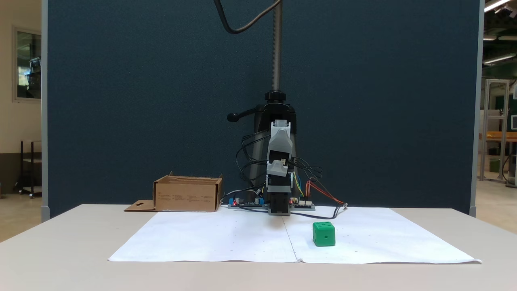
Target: Grasp a green dice and put it in the bin.
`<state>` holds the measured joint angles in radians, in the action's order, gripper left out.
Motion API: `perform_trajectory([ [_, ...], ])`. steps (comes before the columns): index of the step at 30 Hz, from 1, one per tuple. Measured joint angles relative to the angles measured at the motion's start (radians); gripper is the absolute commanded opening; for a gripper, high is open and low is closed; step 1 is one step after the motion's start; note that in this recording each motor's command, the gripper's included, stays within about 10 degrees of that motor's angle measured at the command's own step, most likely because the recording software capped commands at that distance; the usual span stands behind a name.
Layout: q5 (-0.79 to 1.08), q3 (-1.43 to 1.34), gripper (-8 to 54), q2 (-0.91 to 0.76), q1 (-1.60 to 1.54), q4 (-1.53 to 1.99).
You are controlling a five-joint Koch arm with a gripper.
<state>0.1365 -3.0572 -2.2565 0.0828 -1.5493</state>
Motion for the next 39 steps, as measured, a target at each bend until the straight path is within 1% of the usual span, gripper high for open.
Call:
perform_trajectory([
  [5,0.000,0.000,44.6,0.000,0.127,0.278],
  [8,0.000,0.000,44.6,0.000,0.137,0.471],
  [9,0.000,0.000,44.6,0.000,0.138,0.586],
  [17,0.000,0.000,44.6,0.000,0.138,0.999],
  [33,0.002,0.002,44.6,0.000,0.138,1.015],
  [39,0.003,0.002,43.0,0.000,0.107,1.015],
])
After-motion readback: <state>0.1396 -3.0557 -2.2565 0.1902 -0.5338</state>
